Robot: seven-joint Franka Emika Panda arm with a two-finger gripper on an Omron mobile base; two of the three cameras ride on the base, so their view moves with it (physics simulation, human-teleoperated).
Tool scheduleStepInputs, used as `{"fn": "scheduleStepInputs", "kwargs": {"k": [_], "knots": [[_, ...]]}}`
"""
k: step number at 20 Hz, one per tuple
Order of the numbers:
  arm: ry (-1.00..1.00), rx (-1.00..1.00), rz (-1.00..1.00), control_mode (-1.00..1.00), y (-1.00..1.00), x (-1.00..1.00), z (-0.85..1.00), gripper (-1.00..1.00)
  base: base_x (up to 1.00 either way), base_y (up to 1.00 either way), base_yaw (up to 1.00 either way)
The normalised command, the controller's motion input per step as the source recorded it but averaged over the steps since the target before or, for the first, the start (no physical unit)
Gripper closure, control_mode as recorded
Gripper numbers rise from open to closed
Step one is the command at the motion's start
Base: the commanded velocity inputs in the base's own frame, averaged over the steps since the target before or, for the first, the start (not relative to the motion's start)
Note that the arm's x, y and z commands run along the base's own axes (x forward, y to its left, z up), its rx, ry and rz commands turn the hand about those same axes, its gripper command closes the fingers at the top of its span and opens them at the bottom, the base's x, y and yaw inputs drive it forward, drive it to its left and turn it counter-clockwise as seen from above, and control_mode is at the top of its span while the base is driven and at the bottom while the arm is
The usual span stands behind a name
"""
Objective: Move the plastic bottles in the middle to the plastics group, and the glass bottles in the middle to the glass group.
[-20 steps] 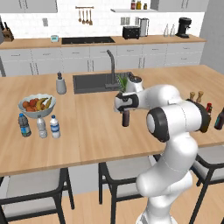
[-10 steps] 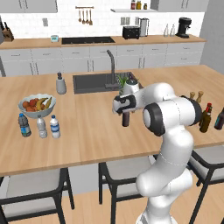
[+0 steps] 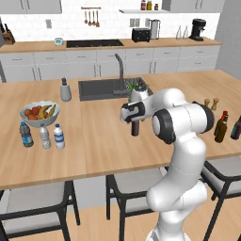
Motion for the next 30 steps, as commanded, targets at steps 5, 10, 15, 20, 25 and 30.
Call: {"fn": "scheduleStepInputs", "kwargs": {"k": [5,10,15,20,25,30], "knots": [[0.0,0.0,-0.01,-1.0,0.0,0.07,-0.09,-1.0,0.0,0.0,0.0],[0.0,0.0,-0.02,-1.0,0.0,0.06,-0.08,-1.0,0.0,0.0,0.0],[0.0,0.0,-0.02,-1.0,0.0,0.05,-0.05,-1.0,0.0,0.0,0.0],[0.0,0.0,-0.02,-1.0,0.0,0.0,-0.03,-1.0,0.0,0.0,0.0],[-0.03,0.0,-0.03,-1.0,-0.03,0.01,-0.05,-1.0,0.0,0.0,0.0],[0.0,0.0,-0.04,-1.0,-0.05,0.03,-0.04,-1.0,0.0,0.0,0.0]]}}
